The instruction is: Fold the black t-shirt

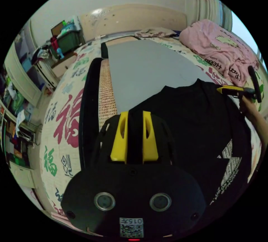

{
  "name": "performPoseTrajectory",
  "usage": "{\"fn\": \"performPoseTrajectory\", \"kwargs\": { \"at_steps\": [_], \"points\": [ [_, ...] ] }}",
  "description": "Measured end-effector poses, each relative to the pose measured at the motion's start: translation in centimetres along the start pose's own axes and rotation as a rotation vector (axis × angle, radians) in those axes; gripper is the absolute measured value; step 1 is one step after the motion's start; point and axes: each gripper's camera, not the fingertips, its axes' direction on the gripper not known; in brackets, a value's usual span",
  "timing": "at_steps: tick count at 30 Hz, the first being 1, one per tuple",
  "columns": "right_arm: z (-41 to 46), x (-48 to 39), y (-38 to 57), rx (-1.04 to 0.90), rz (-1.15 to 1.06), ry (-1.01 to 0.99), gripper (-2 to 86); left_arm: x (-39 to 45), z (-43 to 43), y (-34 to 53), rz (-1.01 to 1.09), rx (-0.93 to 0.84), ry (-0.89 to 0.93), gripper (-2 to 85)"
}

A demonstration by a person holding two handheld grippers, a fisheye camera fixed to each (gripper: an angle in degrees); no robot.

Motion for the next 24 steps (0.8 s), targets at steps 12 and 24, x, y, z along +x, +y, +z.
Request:
{"fn": "performPoseTrajectory", "kwargs": {
  "at_steps": [12, 24],
  "points": [
    [-2.9, -17.3, -28.5, 0.148, -0.248, 0.279, 2.6, -1.7, -2.3, 1.4, 0.083, 0.057, -0.056, 1.8],
    [-33.8, -19.9, -54.4, 0.287, -0.133, -0.188, 1.1, -9.5, -19.9, 6.3, 0.082, 0.270, 0.228, 1.0]
  ]
}}
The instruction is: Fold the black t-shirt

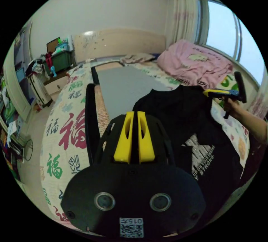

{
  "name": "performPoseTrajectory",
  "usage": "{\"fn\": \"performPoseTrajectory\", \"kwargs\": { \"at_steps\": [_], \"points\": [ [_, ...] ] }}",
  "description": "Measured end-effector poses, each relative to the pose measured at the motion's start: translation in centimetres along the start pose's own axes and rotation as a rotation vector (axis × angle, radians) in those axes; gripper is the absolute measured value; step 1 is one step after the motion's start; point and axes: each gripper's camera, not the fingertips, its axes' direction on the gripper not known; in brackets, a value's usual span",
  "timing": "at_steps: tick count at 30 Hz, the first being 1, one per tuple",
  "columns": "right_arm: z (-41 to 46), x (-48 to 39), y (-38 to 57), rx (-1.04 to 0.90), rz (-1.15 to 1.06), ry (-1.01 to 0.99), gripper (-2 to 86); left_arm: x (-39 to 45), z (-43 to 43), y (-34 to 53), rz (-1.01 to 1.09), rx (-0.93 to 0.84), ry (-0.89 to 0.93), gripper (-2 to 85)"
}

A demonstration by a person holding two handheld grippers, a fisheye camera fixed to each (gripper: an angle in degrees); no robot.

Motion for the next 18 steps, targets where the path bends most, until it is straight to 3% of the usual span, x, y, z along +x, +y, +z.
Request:
{"fn": "performPoseTrajectory", "kwargs": {
  "at_steps": [3, 7, 10, 13, 18],
  "points": [
    [-8.1, -2.8, -2.9, 0.033, -0.016, -0.082, 1.0, 1.7, -8.7, 4.4, 0.088, 0.046, 0.093, 0.9],
    [-14.1, -7.3, -3.6, -0.040, -0.059, -0.141, 0.8, 4.0, -18.3, 13.2, 0.135, -0.062, 0.153, 0.5],
    [-15.1, -10.9, -2.9, -0.195, -0.055, -0.137, 0.4, 6.2, -22.2, 20.6, 0.085, -0.152, 0.253, 0.1],
    [-15.7, -13.1, -4.6, -0.271, 0.008, -0.153, -0.2, 8.4, -23.6, 26.8, 0.052, -0.271, 0.221, -0.3],
    [-19.5, -14.2, -17.2, -0.275, -0.006, -0.126, -0.9, 9.0, -27.3, 30.9, 0.044, -0.275, 0.199, -0.5]
  ]
}}
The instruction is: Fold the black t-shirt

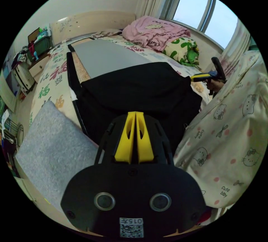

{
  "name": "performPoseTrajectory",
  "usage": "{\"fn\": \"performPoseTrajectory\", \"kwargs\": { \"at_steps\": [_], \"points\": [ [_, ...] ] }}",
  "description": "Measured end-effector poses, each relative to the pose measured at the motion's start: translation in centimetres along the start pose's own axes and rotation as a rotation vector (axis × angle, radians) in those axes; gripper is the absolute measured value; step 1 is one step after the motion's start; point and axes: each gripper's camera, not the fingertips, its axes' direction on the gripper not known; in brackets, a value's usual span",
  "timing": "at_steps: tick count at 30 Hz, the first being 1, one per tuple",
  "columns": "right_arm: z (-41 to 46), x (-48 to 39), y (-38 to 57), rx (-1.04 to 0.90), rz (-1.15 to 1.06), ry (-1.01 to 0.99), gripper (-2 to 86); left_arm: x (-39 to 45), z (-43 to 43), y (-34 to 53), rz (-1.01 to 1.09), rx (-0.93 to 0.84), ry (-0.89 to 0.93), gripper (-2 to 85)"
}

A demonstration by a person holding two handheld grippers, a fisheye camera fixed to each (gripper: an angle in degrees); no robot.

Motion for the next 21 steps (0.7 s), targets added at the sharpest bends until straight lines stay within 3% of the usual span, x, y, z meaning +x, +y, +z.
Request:
{"fn": "performPoseTrajectory", "kwargs": {
  "at_steps": [7, 12, 17, 21],
  "points": [
    [-7.5, 2.0, -13.6, -0.021, 0.040, -0.015, 0.3, -0.1, -6.0, 5.3, -0.080, 0.066, -0.062, 0.3],
    [-9.1, 7.1, -21.5, 0.019, 0.368, -0.164, 12.6, -2.2, -4.9, 9.4, -0.401, 0.096, 0.067, 8.2],
    [-10.9, 12.2, -25.5, 0.067, 0.617, -0.359, 16.6, -2.4, -2.3, 12.0, -0.612, 0.108, 0.065, 13.9],
    [-11.9, 13.8, -29.4, 0.072, 0.676, -0.430, 16.3, -1.7, -1.5, 13.3, -0.667, 0.053, -0.016, 14.9]
  ]
}}
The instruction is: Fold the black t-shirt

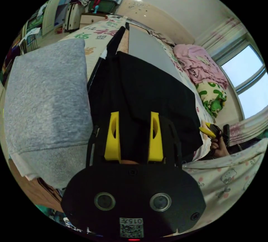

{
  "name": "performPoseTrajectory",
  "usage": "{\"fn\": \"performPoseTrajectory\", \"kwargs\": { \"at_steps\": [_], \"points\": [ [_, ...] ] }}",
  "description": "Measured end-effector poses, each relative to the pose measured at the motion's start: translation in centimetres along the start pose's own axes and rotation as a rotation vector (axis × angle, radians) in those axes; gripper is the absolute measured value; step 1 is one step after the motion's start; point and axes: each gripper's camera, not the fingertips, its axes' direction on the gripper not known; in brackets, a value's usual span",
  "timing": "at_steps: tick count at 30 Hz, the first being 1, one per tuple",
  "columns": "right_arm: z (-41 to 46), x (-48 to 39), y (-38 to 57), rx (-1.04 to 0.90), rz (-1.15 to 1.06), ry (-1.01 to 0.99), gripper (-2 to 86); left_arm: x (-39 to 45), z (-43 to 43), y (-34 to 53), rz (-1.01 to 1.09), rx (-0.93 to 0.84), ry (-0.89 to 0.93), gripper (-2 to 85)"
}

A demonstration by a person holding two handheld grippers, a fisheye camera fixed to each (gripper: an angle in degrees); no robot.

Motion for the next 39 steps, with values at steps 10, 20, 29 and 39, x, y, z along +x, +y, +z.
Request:
{"fn": "performPoseTrajectory", "kwargs": {
  "at_steps": [10, 20, 29, 39],
  "points": [
    [0.0, -5.7, -7.3, -0.008, 0.029, -0.017, 3.6, -2.9, -0.9, 1.5, -0.131, -0.013, 0.128, 1.6],
    [-3.3, -12.4, -3.5, -0.051, -0.064, 0.139, 0.7, 2.0, -9.8, 6.5, 0.018, 0.009, 0.149, -0.2],
    [7.6, -12.5, 3.4, -0.241, -0.156, 0.515, 0.6, 6.8, -7.2, 12.4, 0.214, -0.157, -0.069, -0.3],
    [16.9, -13.6, 10.7, -0.426, -0.257, 0.788, 0.8, 8.6, -8.5, 14.5, 0.371, -0.116, 0.002, 0.0]
  ]
}}
